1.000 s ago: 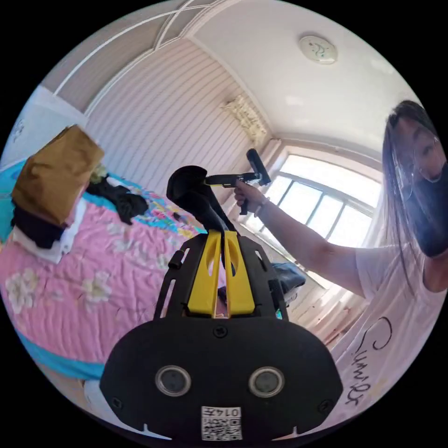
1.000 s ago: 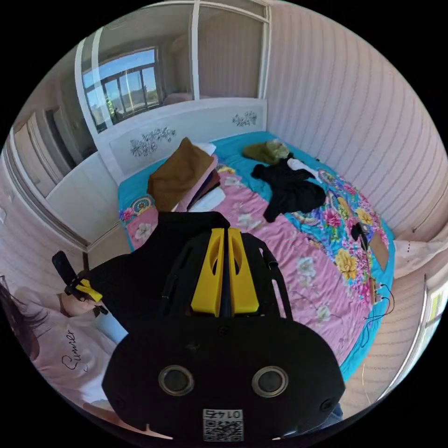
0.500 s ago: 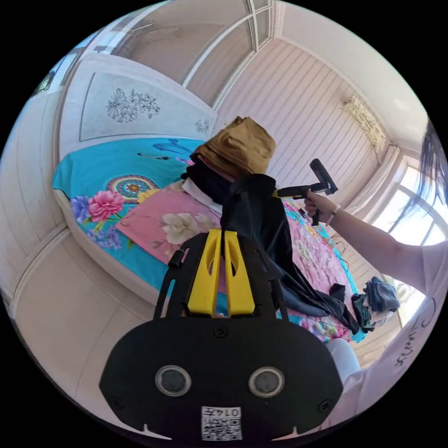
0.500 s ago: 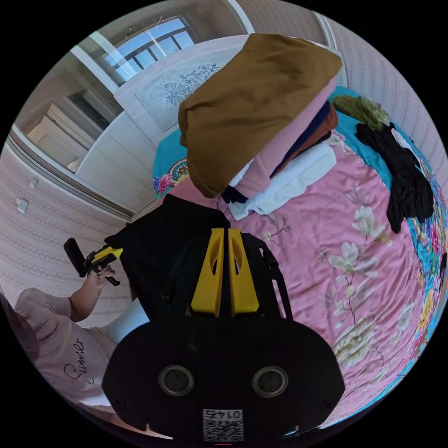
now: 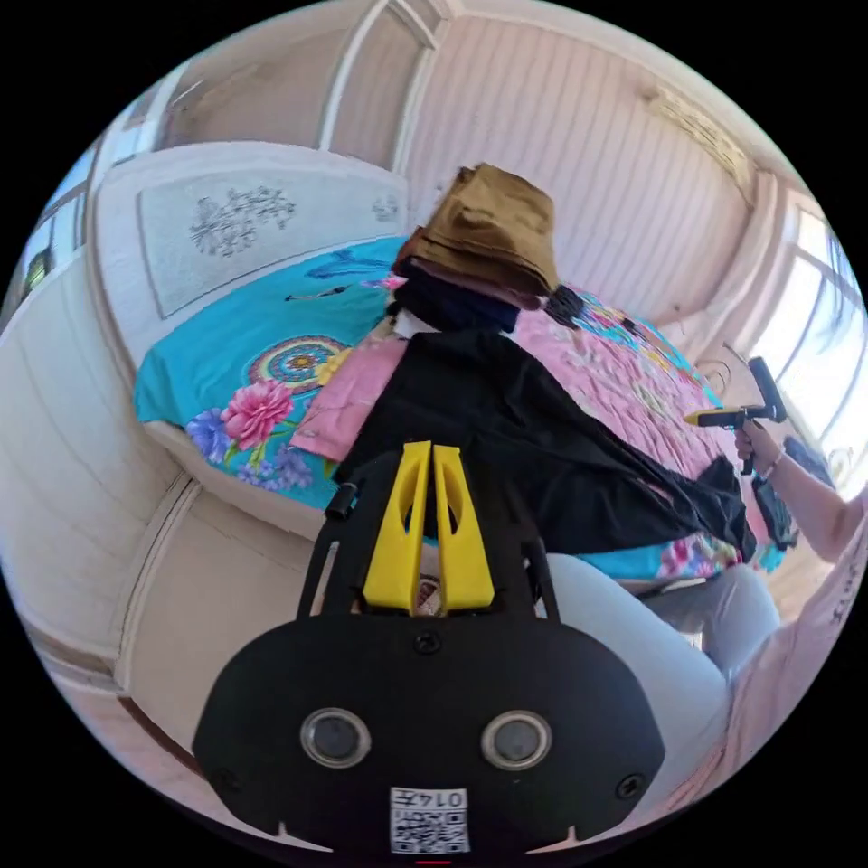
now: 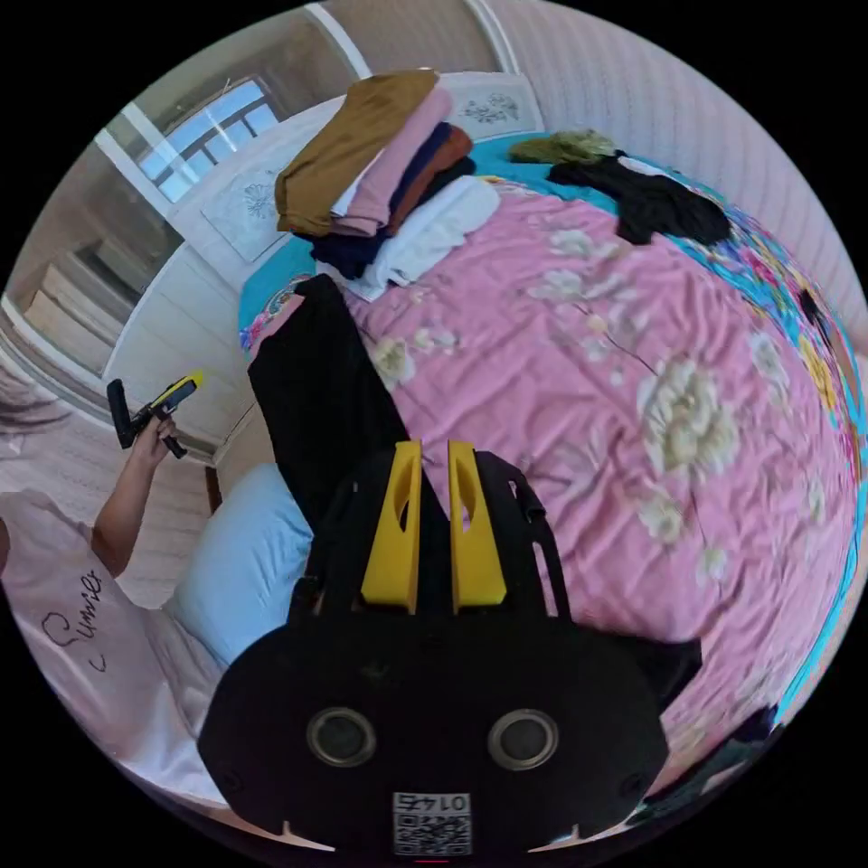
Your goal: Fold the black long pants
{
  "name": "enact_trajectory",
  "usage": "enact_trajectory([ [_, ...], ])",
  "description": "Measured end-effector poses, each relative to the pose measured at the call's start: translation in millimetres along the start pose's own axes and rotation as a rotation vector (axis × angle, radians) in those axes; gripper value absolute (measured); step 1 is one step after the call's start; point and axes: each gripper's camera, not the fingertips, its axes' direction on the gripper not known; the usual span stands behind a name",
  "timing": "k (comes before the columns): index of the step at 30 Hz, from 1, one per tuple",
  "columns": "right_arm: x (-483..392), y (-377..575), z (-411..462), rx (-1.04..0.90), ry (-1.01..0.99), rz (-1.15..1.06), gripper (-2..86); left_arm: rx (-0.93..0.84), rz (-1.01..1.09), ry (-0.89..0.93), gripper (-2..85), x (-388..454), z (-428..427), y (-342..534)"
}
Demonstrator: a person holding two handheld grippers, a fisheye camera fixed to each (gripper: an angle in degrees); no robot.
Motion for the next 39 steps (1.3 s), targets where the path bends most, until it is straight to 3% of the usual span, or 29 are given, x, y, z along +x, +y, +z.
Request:
enact_trajectory([
  [6, 67.6, 219.9, -51.8, 0.077, 0.217, 0.483, 6.2, -0.03, 0.407, 0.261, 6.4, 156.8, 61.8, -16.9],
  [10, 85.2, 302.6, -47.6, 0.048, 0.24, 0.635, 8.5, -0.112, 0.579, 0.413, 7.4, 253.3, 113.9, -23.6],
  [16, 111.4, 407.0, -45.3, 0.061, 0.301, 0.796, 11.2, -0.259, 0.831, 0.325, 8.3, 346.0, 179.0, -9.9],
  [22, 156.9, 478.4, -2.4, 0.047, 0.179, 0.888, 9.7, -0.32, 0.787, 0.312, 4.3, 364.9, 210.2, -3.5],
  [25, 166.3, 502.4, -3.9, 0.129, 0.119, 0.898, 3.7, -0.281, 0.771, 0.314, -0.2, 369.0, 196.9, -7.7],
  [30, 168.0, 544.8, -61.9, 0.318, 0.062, 0.818, 1.3, -0.15, 0.754, 0.349, -0.8, 371.8, 162.9, -29.4],
  [39, 266.1, 485.5, -135.8, 0.547, 0.102, 0.566, 3.3, 0.077, 0.598, 0.285, 1.6, 381.1, 179.0, -105.7],
])
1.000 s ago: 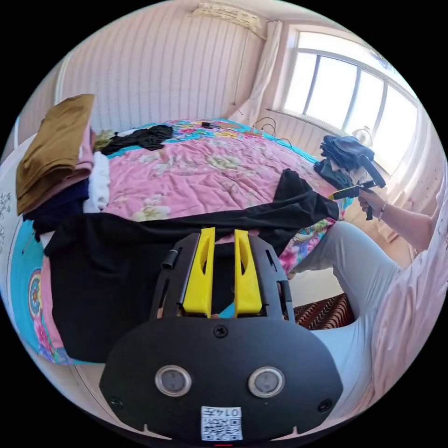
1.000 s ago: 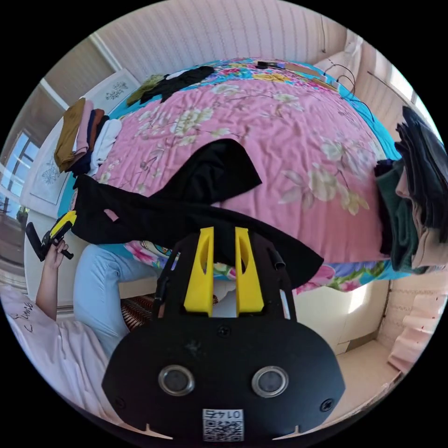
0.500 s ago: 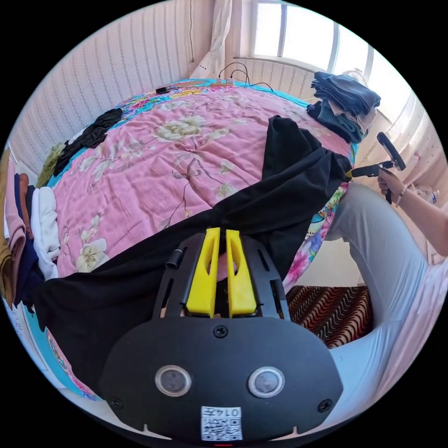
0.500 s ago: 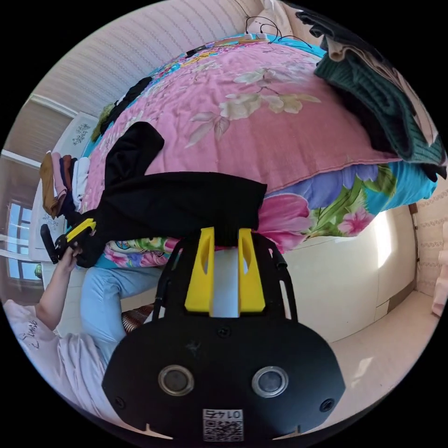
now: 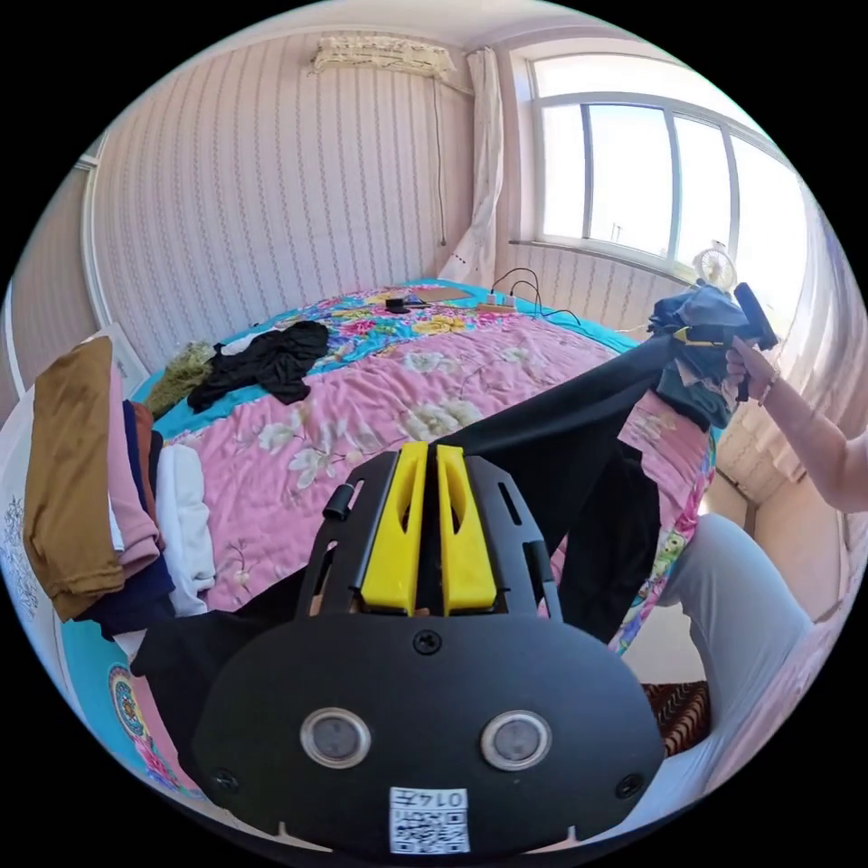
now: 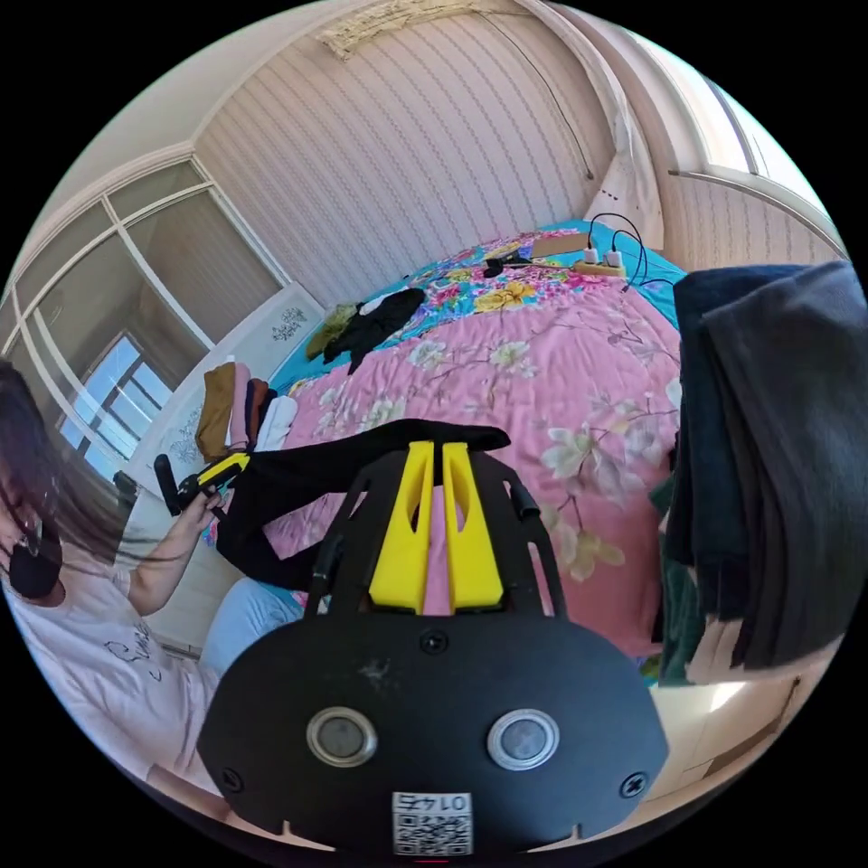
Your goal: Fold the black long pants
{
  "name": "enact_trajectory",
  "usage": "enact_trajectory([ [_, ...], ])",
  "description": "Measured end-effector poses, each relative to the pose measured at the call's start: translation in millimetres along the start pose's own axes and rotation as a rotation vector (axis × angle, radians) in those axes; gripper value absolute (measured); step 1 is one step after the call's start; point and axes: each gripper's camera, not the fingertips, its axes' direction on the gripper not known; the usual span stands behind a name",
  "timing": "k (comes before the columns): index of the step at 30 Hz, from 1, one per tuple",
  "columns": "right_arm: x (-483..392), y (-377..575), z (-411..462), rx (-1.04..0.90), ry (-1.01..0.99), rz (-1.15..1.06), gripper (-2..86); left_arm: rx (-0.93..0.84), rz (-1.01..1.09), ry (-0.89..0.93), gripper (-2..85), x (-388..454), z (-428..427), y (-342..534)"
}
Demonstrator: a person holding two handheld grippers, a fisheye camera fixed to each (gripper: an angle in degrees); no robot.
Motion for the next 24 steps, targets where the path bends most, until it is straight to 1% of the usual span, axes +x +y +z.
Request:
enact_trajectory([
  [2, 18.7, -13.3, 23.5, -0.021, 0.05, 0.056, 6.6, -0.043, -0.061, 0.007, 3.7, -7.0, 14.6, -1.7],
  [3, 30.9, -11.9, 40.8, -0.057, 0.04, 0.101, 7.4, -0.073, -0.07, 0.054, 4.9, -5.5, 19.7, 0.3],
  [4, 35.6, -8.0, 49.7, -0.076, 0.017, 0.115, 7.8, -0.087, -0.059, 0.098, 5.6, 1.7, 20.8, 5.9],
  [6, 46.2, 22.3, 87.2, -0.173, -0.041, 0.142, 8.6, -0.123, -0.023, 0.178, 5.9, 21.1, 22.7, 20.0],
  [7, 47.8, 32.1, 97.3, -0.204, -0.048, 0.149, 8.9, -0.175, 0.009, 0.232, 6.2, 37.7, 27.9, 32.5],
  [9, 50.5, 70.0, 136.6, -0.335, -0.108, 0.167, 10.5, -0.266, 0.068, 0.271, 6.9, 62.1, 40.2, 54.0],
  [11, 48.4, 92.5, 157.9, -0.375, -0.144, 0.169, 9.9, -0.381, 0.095, 0.237, 7.8, 81.9, 62.6, 82.5],
  [12, 45.7, 101.0, 159.1, -0.333, -0.097, 0.143, 5.3, -0.416, 0.099, 0.22, 7.7, 84.7, 69.2, 88.8],
  [13, 44.7, 103.4, 156.8, -0.316, -0.057, 0.129, 2.9, -0.484, 0.103, 0.198, 7.6, 88.5, 81.8, 100.1],
  [14, 46.3, 105.8, 152.9, -0.314, -0.035, 0.125, 2.2, -0.475, 0.096, 0.196, 6.9, 89.1, 84.0, 103.8],
  [15, 50.9, 106.8, 147.0, -0.315, -0.087, 0.132, 1.7, -0.44, 0.1, 0.204, 5.6, 89.9, 83.2, 107.1],
  [18, 64.3, 107.0, 111.7, -0.332, -0.151, 0.119, 1.0, -0.456, 0.088, 0.241, 1.1, 89.4, 82.8, 101.4],
  [20, 73.4, 104.3, 78.3, -0.345, -0.124, 0.098, 0.8, -0.451, 0.111, 0.24, -0.1, 89.9, 78.2, 95.5],
  [24, 99.4, 91.0, 4.6, -0.379, -0.039, 0.082, 0.6, -0.36, 0.16, 0.342, 0.0, 91.5, 62.1, 82.1],
])
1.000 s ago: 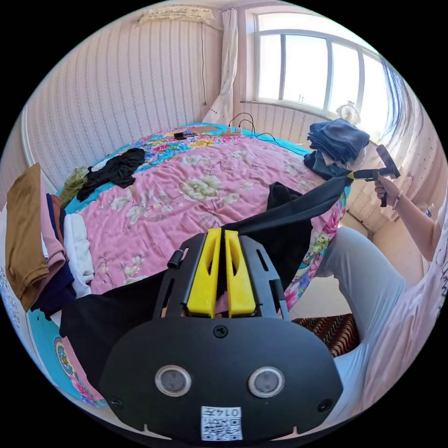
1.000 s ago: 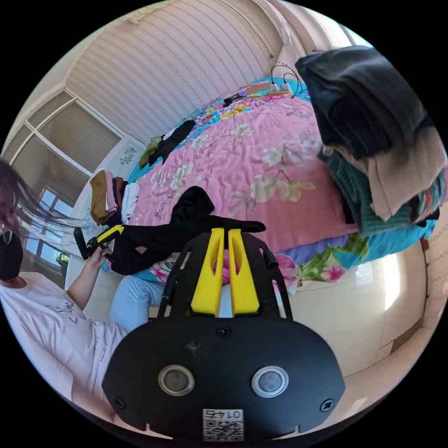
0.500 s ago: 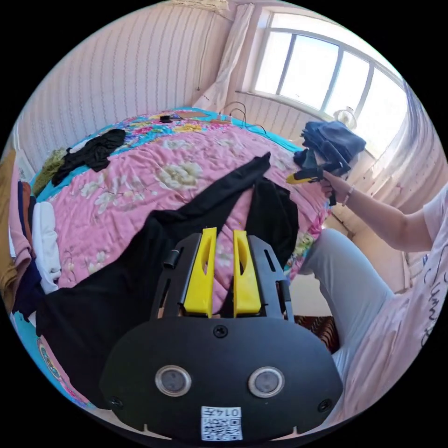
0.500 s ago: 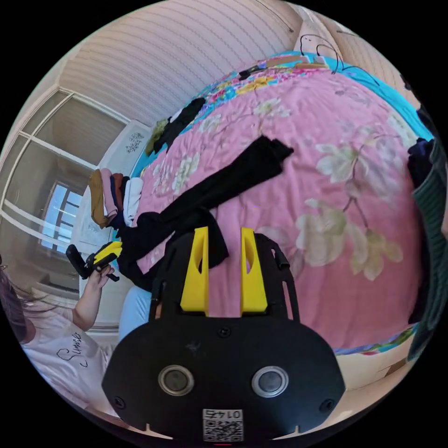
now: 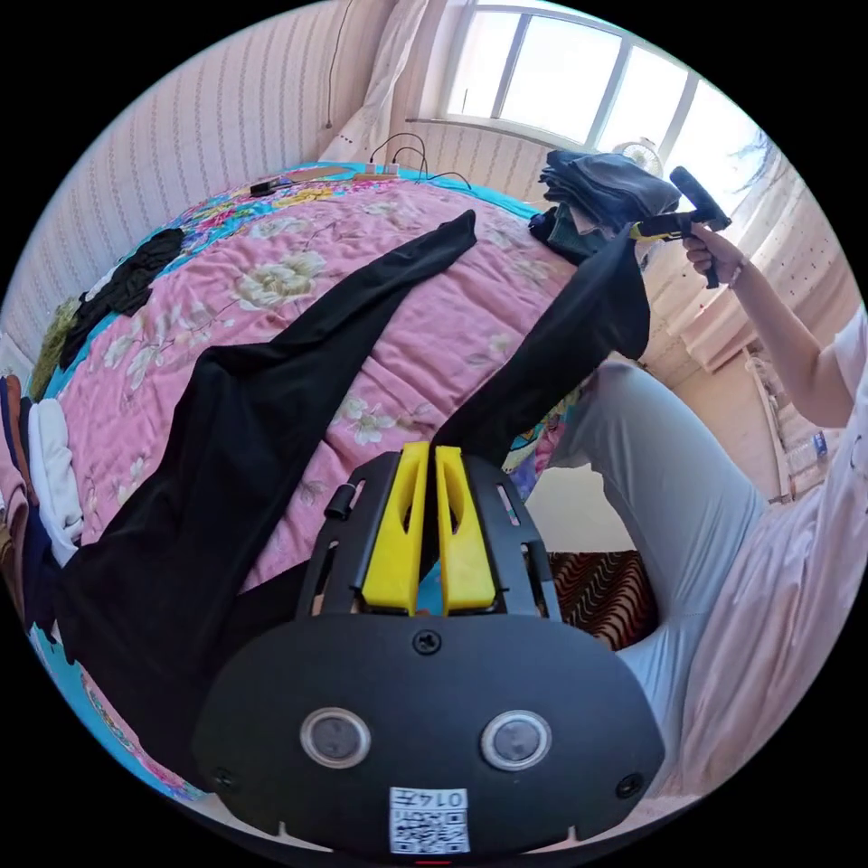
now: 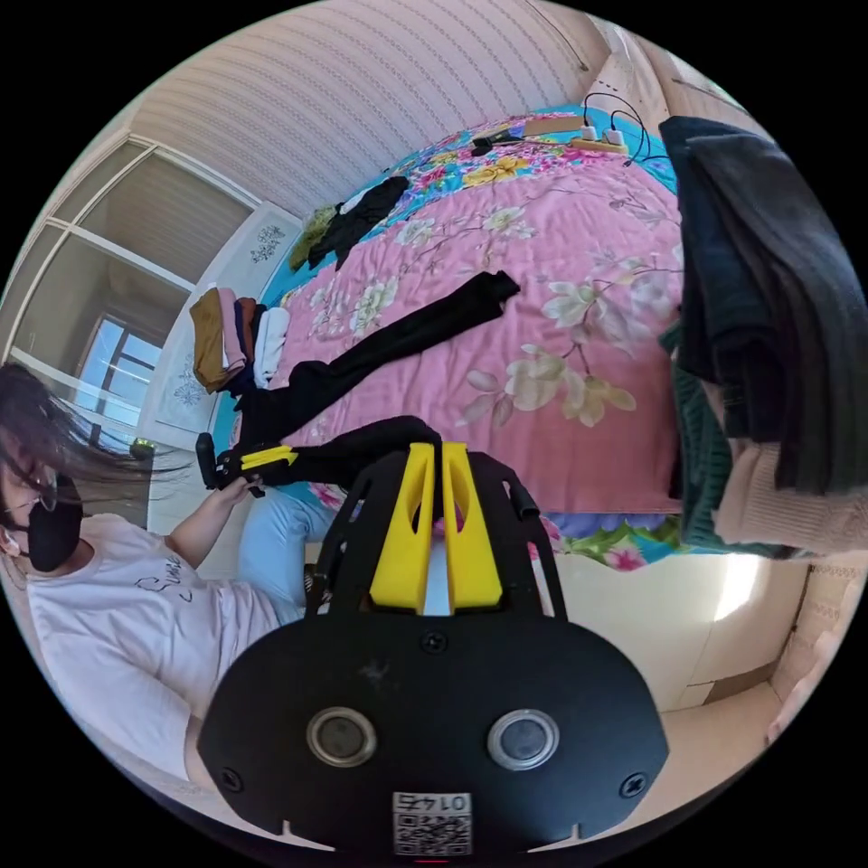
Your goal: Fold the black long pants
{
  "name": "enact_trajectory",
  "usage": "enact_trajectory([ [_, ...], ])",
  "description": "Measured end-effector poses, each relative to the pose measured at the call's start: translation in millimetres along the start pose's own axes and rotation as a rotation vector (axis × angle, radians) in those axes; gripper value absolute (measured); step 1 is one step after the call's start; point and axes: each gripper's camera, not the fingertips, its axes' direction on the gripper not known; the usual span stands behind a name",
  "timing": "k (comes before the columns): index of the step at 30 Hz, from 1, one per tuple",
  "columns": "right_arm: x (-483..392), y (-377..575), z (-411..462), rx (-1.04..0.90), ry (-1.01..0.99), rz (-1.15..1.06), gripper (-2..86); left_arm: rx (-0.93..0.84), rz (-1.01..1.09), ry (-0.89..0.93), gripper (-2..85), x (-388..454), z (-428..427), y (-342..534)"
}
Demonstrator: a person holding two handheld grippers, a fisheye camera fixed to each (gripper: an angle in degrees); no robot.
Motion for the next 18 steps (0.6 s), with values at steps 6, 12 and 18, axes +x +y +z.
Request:
enact_trajectory([
  [6, 42.9, -25.1, 28.7, -0.184, 0.064, 0.036, 0.6, 0.012, -0.042, 0.0, 3.7, -5.3, 5.5, -10.2],
  [12, 74.7, -38.2, 82.5, -0.224, 0.217, 0.088, 0.7, -0.007, -0.017, -0.027, 6.2, -14.3, 3.3, -20.6],
  [18, 100.9, -35.2, 86.5, -0.148, 0.202, 0.114, 1.9, -0.125, 0.058, -0.034, 7.6, -4.6, 16.1, -11.7],
])
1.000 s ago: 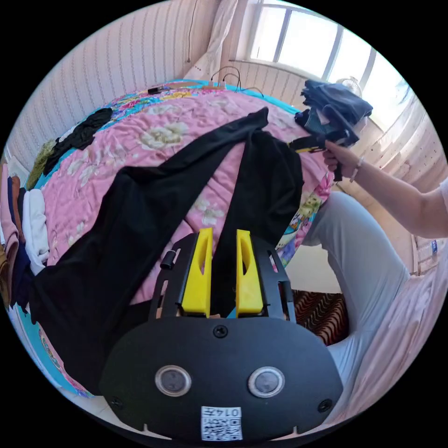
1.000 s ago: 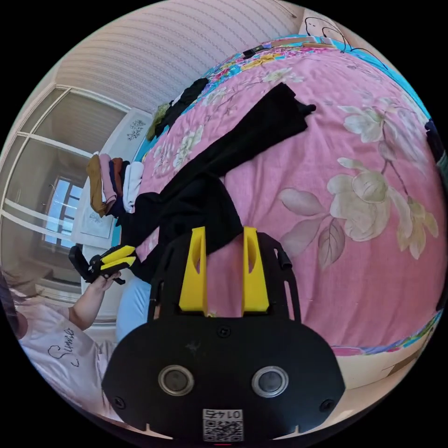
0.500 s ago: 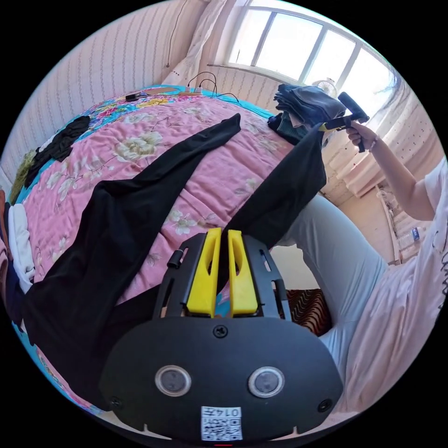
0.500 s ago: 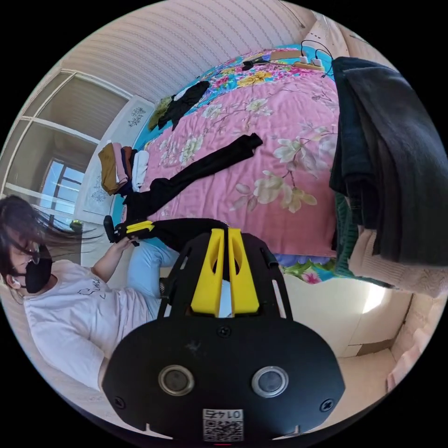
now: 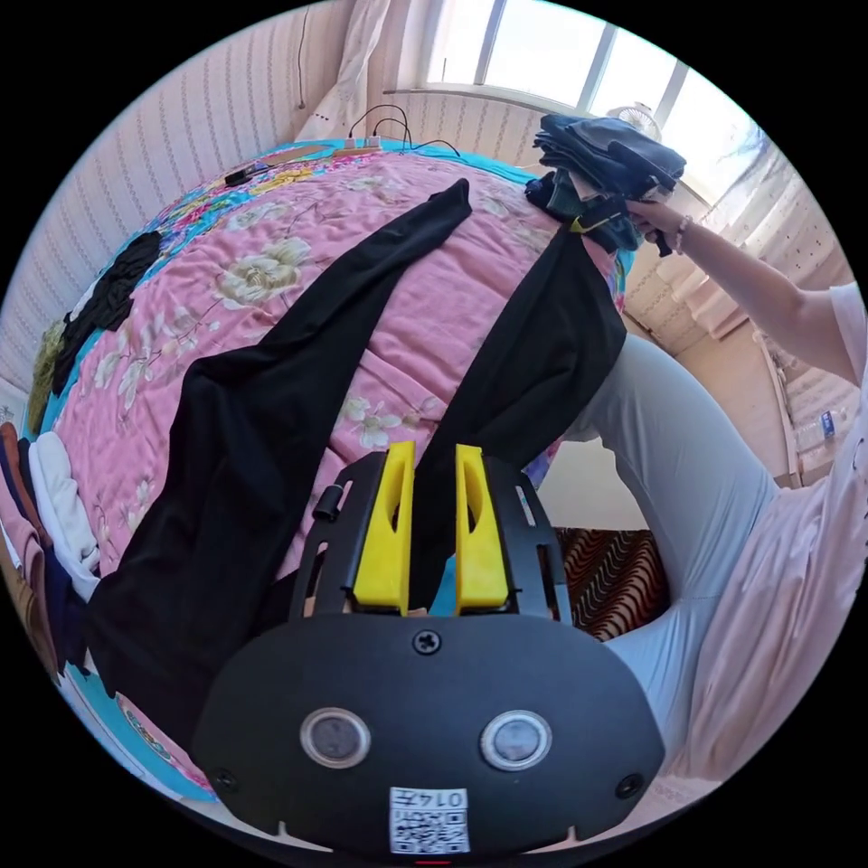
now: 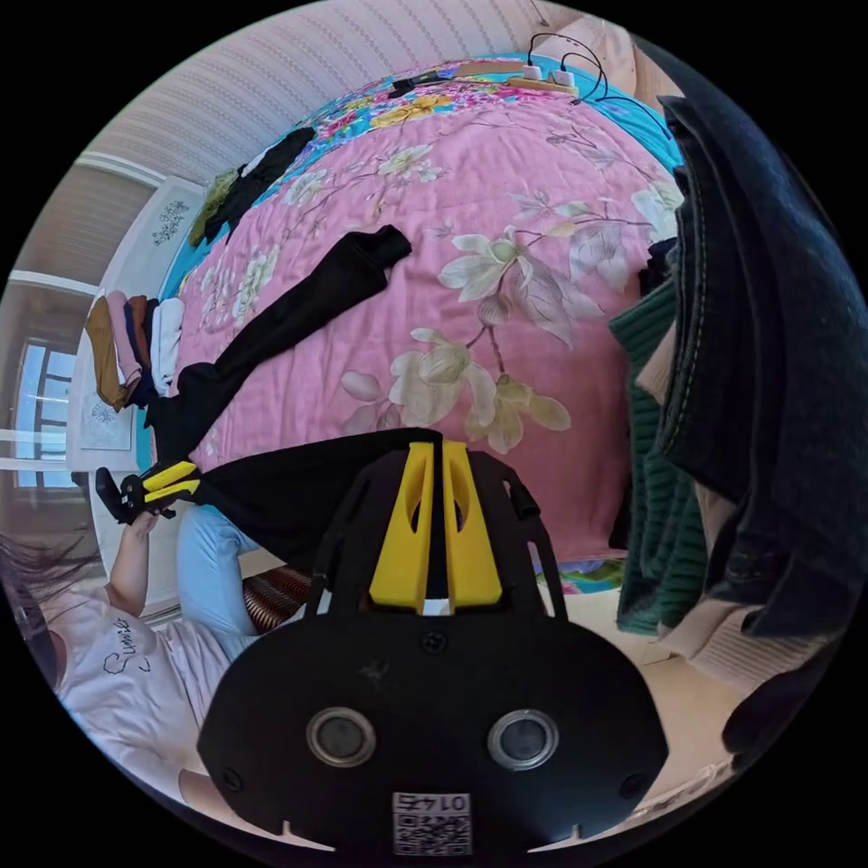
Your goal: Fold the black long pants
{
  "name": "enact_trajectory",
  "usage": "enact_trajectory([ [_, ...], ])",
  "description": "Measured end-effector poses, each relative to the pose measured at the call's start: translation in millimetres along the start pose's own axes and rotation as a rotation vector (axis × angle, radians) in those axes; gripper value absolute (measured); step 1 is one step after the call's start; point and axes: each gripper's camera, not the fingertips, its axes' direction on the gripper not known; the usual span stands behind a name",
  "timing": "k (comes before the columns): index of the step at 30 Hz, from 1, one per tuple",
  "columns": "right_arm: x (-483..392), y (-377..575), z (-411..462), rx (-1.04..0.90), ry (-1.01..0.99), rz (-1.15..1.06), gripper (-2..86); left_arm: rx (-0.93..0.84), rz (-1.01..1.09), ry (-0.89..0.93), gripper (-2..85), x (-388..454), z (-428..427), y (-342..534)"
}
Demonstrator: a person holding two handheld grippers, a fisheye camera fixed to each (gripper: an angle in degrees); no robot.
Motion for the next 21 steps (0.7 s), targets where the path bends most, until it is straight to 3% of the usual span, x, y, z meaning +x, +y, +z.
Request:
enact_trajectory([
  [4, 9.6, 37.1, -3.9, 0.111, 0.054, 0.05, 5.3, -0.015, 0.055, -0.02, 8.1, 13.0, -6.3, 15.5],
  [9, 49.0, 137.7, 37.1, 0.128, -0.152, 0.237, 13.1, -0.047, 0.077, -0.092, 8.5, 15.0, 0.7, 30.9],
  [13, 73.0, 175.3, 89.8, 0.057, -0.405, 0.3, 5.5, -0.061, 0.032, -0.09, 4.6, 5.9, 15.3, 35.4],
  [15, 77.0, 192.7, 88.0, 0.166, -0.475, 0.284, 1.1, -0.048, 0.028, -0.065, 1.0, 5.9, 8.6, 36.4],
  [21, 84.3, 237.1, 11.3, 0.44, -0.508, 0.181, 0.1, 0.077, 0.037, -0.101, -0.9, 10.5, -39.7, 49.7],
])
